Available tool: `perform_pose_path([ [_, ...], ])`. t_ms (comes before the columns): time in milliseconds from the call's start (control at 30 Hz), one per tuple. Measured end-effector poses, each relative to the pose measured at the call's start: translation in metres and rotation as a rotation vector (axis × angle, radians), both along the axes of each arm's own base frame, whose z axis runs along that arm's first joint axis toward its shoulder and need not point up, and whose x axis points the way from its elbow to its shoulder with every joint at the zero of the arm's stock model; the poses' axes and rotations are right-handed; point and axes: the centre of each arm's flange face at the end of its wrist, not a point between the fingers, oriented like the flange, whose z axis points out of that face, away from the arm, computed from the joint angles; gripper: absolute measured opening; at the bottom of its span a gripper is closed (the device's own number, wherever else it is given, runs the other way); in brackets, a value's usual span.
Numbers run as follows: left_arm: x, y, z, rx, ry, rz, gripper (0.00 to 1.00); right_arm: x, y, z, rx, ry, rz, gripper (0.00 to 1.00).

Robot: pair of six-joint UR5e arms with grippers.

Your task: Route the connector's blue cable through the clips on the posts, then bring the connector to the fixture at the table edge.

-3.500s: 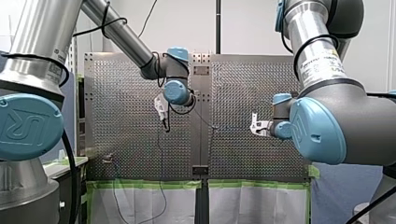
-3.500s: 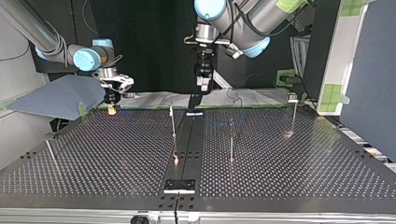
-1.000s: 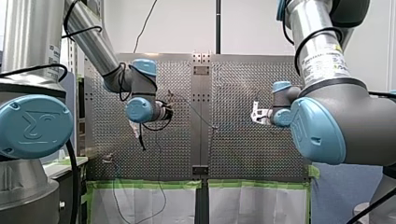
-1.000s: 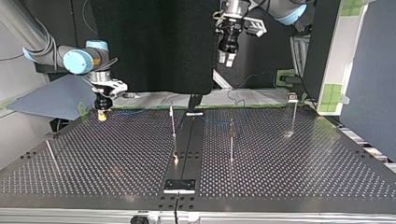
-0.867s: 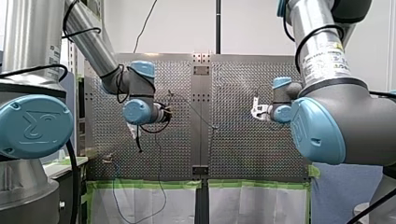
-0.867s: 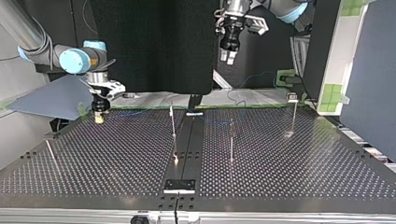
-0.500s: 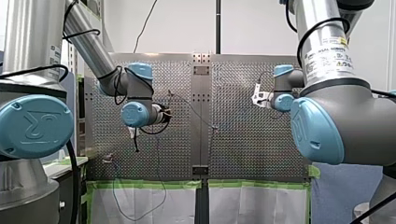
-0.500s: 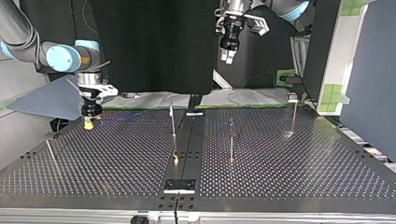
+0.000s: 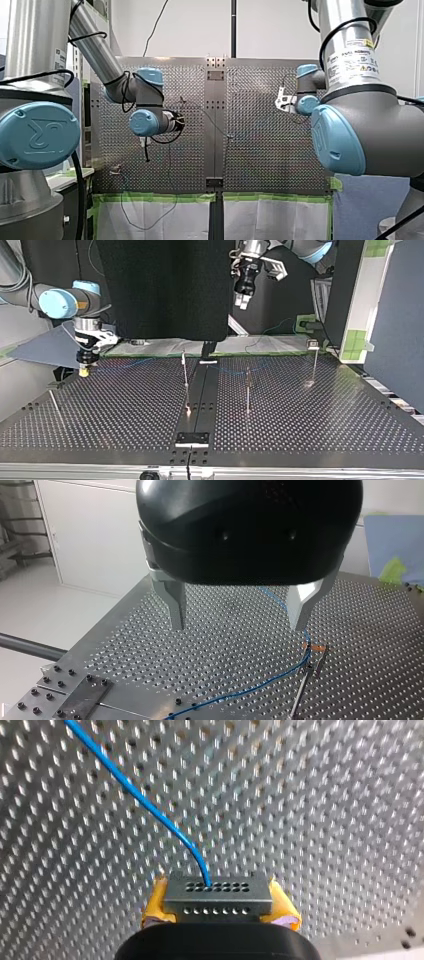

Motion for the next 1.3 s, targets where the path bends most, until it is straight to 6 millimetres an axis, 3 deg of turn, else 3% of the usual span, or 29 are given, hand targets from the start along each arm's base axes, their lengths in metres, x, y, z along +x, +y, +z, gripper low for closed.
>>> perform_pose_path([
  [233,0.002,0.003,-0.001,0.008,0.007,0.009,1.0,-0.018,-0.01,0.01,0.014,0.033,-0.051,0.0],
  [800,0.005,0.012,-0.004,0.056,0.033,0.052,1.0,-0.097,-0.026,0.033,0.011,0.052,-0.185,0.0],
  [1033,0.008,0.016,-0.005,0.067,0.039,0.064,1.0,-0.107,-0.03,0.036,0.005,0.08,-0.197,0.0],
  [1300,0.009,0.019,-0.006,0.089,0.049,0.074,1.0,-0.104,-0.03,0.035,0.005,0.108,-0.143,0.0],
])
